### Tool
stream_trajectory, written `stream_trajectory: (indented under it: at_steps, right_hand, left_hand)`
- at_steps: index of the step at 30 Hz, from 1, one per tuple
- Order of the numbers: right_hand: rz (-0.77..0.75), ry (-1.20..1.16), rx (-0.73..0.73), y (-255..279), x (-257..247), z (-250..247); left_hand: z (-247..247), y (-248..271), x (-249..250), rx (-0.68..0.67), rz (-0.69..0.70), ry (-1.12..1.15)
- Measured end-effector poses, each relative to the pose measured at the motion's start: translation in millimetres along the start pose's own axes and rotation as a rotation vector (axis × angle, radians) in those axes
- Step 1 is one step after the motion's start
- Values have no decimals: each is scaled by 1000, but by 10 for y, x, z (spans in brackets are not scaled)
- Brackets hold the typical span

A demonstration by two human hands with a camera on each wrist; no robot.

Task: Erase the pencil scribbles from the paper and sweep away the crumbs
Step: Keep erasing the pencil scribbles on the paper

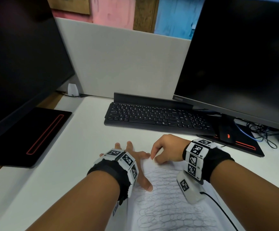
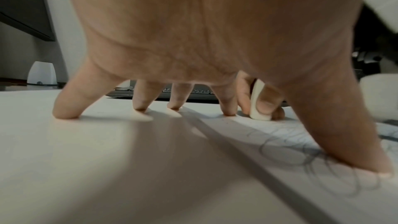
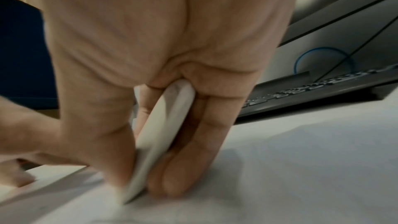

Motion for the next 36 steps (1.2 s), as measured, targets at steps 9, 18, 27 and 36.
stream_trajectory:
  at_steps: [9, 18, 27, 36]
  right_hand:
    - [-19, 43, -51, 18, -45, 64]
    - [-23, 52, -92, 41, -42, 97]
    - [-14, 53, -79, 52, -3, 54]
    - [8, 24, -25, 74, 48, -1]
  left_hand:
    - [-3, -8, -8, -22, 0, 1]
    - [-2, -1, -6, -20, -7, 14]
    - [-4, -12, -6, -20, -13, -20]
    - [-20, 27, -8, -31, -18, -21]
Point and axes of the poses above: each hand's wrist, its own y-axis away from the middle knuckle, its own z-axis out of the palm, x = y × z, the point moved 9 cm from there along -y, towards the middle knuckle, and after that the axes turned 3 degrees about -z, right-handed, at the moved point
